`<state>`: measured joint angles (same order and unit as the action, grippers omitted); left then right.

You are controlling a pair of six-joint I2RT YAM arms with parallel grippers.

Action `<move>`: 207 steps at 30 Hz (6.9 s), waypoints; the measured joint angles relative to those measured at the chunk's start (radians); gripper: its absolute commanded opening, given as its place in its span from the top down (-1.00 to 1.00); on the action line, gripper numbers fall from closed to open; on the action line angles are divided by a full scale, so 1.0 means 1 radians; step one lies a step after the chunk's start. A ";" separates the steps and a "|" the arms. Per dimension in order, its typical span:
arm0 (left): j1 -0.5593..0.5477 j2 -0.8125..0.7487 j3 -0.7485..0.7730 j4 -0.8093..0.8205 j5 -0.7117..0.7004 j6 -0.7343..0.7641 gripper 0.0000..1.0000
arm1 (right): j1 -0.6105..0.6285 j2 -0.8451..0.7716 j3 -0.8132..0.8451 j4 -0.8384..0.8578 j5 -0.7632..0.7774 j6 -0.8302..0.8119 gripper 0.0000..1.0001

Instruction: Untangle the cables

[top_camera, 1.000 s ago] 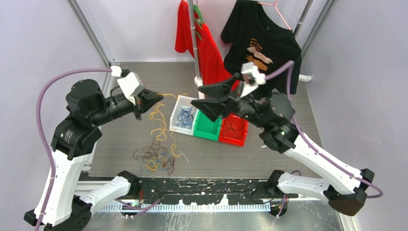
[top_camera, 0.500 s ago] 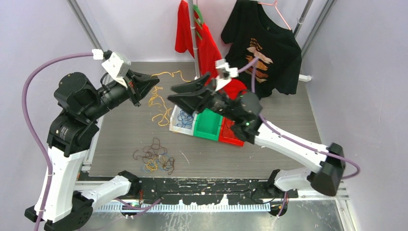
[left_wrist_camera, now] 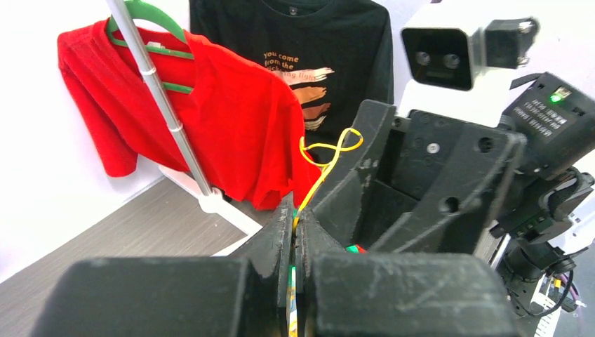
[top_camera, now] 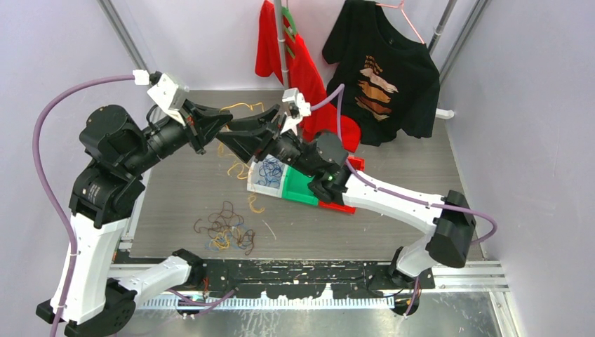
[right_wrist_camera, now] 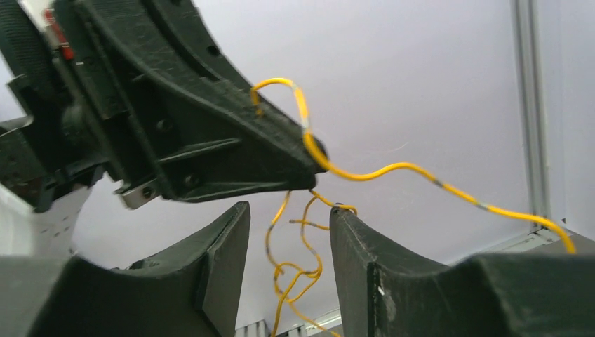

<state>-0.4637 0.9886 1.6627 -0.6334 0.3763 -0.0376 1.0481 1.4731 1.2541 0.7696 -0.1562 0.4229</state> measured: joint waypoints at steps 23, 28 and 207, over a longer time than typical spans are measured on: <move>0.000 0.066 0.091 -0.014 -0.009 0.004 1.00 | 0.024 0.222 0.056 0.146 0.038 0.062 0.43; 0.000 0.084 0.135 -0.014 -0.010 0.006 1.00 | 0.036 0.271 0.055 0.123 0.031 0.062 0.46; -0.001 -0.083 0.037 0.066 -0.070 0.599 0.98 | -0.084 0.246 -0.224 -1.185 0.013 -1.001 0.98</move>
<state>-0.4644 0.9058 1.6997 -0.5671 0.3065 0.5610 0.9646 1.7187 1.0306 -0.4156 -0.1436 -0.5777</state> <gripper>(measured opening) 0.010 0.039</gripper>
